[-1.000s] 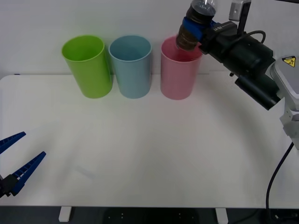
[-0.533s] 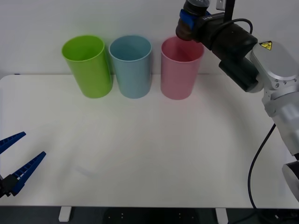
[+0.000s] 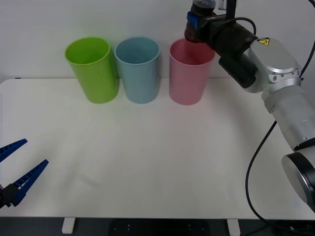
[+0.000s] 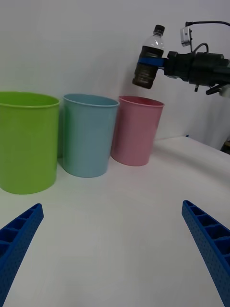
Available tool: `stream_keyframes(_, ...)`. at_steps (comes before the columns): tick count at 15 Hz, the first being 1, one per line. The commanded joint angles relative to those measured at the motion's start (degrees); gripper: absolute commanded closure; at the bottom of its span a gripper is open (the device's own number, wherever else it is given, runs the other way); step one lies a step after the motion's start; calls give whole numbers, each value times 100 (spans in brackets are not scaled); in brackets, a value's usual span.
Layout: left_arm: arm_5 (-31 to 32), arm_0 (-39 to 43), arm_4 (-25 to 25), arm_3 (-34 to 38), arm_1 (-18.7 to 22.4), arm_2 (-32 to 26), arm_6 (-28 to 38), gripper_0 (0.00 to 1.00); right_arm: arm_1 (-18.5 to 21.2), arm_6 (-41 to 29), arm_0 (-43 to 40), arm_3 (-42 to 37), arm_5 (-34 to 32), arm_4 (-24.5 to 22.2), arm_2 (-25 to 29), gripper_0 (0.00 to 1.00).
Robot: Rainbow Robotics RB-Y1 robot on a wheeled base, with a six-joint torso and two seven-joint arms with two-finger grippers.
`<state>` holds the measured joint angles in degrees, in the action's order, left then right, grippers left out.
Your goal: Grasp the object on the table and drop it into the matching bin: aluminum can to the light blue bin, PET bottle to the pink bin.
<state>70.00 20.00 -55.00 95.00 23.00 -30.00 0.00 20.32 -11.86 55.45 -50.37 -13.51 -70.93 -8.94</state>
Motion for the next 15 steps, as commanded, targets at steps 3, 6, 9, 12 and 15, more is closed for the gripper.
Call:
stream_keyframes(3, 0, 0, 0, 0, 0, 0, 0, 0, -1, 132, 1, -16, -2, 0, -38, 5)
stream_keyframes(6, 0, 0, 0, 0, 0, 0, 0, 0, 7, 211, 1, -60, -29, 0, -38, 0)
stream_keyframes(9, 0, 0, 0, 0, 0, 0, 0, 0, 7, 228, 1, -60, -29, 0, -38, 0)
stream_keyframes(12, 0, 0, 0, 0, 0, 0, 0, 0, 7, 228, -8, -78, -29, 35, -47, 0)
stream_keyframes(15, 0, 0, 0, 0, 0, 0, 0, 0, 16, 246, -210, -394, -29, 176, -29, 0)
